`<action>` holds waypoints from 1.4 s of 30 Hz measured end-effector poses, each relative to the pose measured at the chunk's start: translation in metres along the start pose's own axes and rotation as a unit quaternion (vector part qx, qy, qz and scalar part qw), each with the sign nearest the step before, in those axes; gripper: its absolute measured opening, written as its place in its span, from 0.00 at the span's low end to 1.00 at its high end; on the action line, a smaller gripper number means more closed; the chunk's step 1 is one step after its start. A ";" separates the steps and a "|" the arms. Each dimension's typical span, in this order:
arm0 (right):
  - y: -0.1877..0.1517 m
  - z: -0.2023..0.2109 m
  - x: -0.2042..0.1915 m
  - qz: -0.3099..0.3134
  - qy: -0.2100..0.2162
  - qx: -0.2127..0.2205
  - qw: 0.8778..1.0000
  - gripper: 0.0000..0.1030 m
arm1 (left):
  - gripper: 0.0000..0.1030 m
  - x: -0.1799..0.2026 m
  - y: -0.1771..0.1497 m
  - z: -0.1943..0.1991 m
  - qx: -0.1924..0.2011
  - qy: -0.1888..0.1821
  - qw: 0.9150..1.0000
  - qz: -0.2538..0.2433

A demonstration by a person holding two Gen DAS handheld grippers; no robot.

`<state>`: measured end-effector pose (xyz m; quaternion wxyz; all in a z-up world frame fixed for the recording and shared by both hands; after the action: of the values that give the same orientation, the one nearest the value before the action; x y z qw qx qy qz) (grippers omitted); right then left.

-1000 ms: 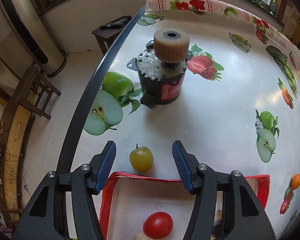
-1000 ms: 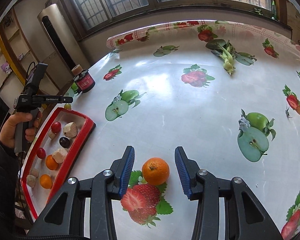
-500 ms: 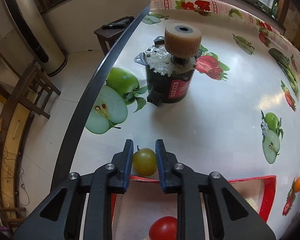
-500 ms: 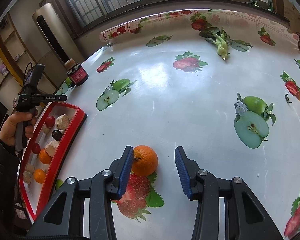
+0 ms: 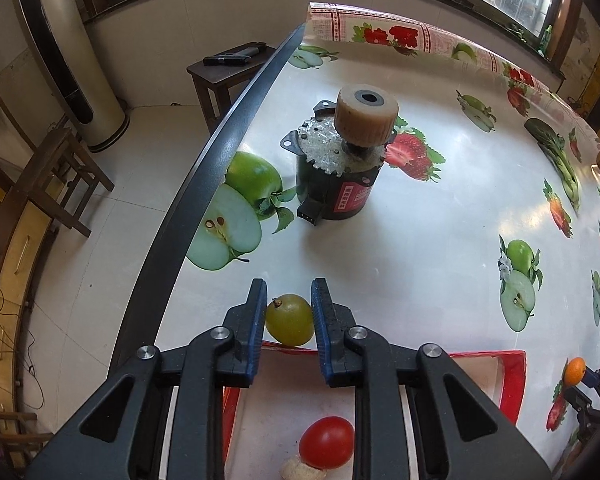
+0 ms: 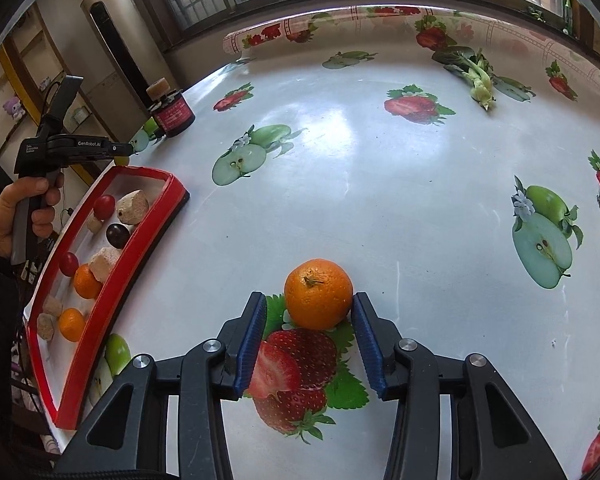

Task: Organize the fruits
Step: 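Close left gripper on the yellow-green fruit while right gripper grasps the orange, then carry the yellow-green fruit and orange in both grippers over the red tray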

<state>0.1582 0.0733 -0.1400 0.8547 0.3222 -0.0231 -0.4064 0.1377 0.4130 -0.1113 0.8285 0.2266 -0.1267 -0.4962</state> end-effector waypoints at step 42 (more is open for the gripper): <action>-0.059 0.098 -0.033 0.020 0.037 0.062 0.997 0.30 | 0.19 0.146 -0.166 0.186 0.122 -0.141 0.982 -0.015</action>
<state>0.0664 0.0175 -0.0886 0.8410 0.3891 -0.0231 -0.3752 -0.0008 0.1705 -0.0356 0.7611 0.2560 -0.2984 -0.5160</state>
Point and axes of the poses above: each gripper's, at about its wrist camera, not at the fingertips, and z roughly against the way its jaws point, x to its right, y to its top, the point moved 7 cm from there along -z, roughly the way its jaws point, and after that the axes turned 3 degrees about x, right-handed, at the moved point
